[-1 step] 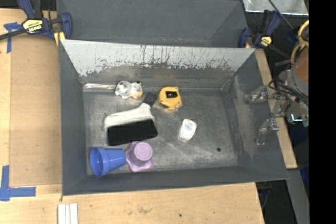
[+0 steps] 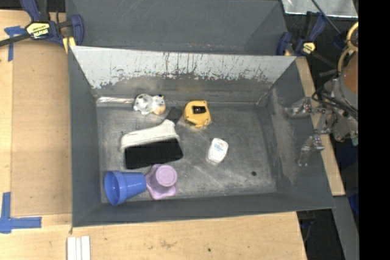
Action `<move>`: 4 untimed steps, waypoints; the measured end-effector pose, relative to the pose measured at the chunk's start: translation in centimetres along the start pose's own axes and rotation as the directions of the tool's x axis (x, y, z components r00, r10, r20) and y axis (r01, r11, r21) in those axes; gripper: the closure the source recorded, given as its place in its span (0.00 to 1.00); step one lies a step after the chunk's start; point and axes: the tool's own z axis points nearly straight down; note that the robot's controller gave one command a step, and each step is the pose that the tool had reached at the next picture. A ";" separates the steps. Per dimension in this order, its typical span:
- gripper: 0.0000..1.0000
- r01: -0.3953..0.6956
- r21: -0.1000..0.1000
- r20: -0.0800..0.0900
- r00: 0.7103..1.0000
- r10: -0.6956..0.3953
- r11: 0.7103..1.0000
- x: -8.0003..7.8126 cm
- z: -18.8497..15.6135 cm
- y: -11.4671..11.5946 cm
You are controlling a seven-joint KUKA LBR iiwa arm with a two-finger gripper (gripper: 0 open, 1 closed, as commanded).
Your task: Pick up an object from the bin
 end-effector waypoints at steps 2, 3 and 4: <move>0.00 0.340 -0.002 -0.001 0.940 -0.340 0.940 -0.6 6.5 10.3; 0.00 0.481 -0.003 -0.003 0.877 -0.481 0.877 -0.7 7.6 10.2; 0.00 0.627 0.002 0.003 0.779 -0.627 0.779 -2.2 14.5 12.0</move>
Offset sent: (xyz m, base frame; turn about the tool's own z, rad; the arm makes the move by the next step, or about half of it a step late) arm 0.0066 0.1062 -0.0679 -0.3501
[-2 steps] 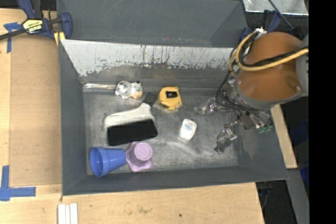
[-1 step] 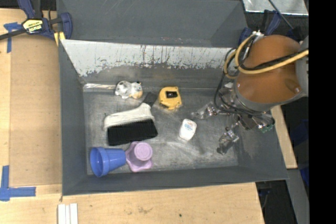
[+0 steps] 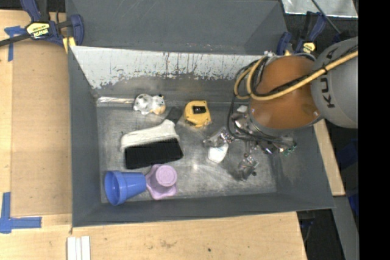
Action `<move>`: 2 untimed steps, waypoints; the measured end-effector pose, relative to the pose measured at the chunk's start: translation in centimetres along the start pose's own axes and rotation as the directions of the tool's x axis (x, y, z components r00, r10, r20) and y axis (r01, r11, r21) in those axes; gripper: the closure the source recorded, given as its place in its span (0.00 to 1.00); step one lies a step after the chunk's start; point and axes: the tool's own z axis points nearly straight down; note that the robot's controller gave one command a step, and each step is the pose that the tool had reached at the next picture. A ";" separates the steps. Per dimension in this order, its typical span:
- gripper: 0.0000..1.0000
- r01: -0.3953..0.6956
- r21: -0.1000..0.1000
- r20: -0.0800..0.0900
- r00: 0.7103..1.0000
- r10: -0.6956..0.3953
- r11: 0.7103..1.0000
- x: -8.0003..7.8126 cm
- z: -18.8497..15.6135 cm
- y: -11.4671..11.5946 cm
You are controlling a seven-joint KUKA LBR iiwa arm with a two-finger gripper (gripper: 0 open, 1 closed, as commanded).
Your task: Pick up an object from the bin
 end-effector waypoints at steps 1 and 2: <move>1.00 0.144 0.013 0.013 0.989 -0.145 0.989 -0.7 0.7 0.8; 1.00 0.145 0.012 0.012 0.989 -0.145 0.989 -0.7 0.7 0.8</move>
Offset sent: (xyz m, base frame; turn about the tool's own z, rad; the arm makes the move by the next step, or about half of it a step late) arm 0.0000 0.0000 0.0000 0.0000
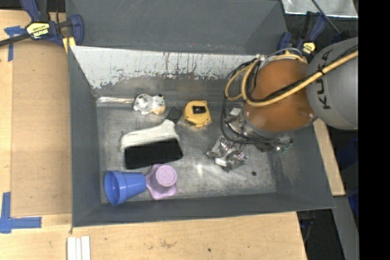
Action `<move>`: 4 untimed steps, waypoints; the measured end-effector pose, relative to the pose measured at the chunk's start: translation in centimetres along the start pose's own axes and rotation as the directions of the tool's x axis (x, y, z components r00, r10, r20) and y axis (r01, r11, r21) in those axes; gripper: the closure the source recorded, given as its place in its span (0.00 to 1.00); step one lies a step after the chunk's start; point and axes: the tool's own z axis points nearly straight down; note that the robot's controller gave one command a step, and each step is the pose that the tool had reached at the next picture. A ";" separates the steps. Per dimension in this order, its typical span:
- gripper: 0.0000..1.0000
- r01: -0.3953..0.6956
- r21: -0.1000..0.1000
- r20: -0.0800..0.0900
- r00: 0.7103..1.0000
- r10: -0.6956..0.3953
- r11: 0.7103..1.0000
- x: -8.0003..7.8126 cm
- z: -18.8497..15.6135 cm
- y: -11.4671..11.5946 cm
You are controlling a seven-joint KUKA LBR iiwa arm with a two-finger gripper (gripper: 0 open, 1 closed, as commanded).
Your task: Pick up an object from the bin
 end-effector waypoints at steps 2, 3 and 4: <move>1.00 0.000 -0.018 -0.016 1.000 0.000 1.000 0.3 -1.9 0.4; 1.00 -0.002 -0.016 -0.014 1.000 0.001 1.000 0.2 -3.4 0.2; 1.00 -0.001 -0.013 -0.012 1.000 0.001 1.000 0.1 -4.0 0.1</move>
Offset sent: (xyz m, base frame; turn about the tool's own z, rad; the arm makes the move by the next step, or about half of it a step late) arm 0.0001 -0.0001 0.0117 0.0001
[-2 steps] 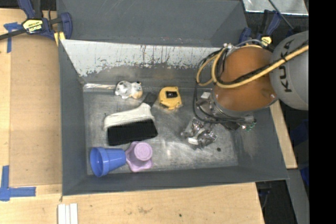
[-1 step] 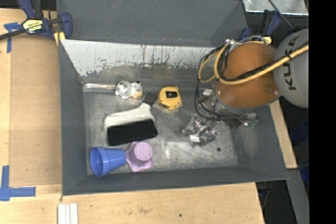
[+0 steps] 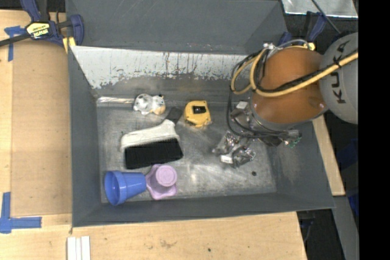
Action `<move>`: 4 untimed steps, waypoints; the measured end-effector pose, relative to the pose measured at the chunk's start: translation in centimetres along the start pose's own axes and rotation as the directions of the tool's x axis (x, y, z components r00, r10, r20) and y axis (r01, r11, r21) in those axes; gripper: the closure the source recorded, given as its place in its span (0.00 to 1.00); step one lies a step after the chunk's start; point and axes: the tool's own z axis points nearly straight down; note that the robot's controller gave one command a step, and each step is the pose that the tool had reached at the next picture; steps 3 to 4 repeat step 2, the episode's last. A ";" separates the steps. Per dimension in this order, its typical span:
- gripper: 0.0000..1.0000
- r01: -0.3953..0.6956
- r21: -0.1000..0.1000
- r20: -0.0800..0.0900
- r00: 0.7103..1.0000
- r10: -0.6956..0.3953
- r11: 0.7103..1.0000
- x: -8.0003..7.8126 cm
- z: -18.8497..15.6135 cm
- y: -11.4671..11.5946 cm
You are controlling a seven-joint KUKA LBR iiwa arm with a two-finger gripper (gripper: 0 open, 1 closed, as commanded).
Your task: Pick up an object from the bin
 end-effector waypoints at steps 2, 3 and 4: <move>1.00 -0.002 -0.007 -0.006 1.000 0.002 1.000 0.1 -2.4 0.1; 1.00 -0.002 -0.007 -0.006 1.000 0.002 1.000 0.1 -2.4 0.1; 1.00 -0.002 -0.007 -0.006 1.000 0.002 1.000 0.1 -2.4 0.1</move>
Offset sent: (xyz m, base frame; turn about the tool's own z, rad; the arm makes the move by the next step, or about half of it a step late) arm 0.0000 -0.0001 0.0566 0.0000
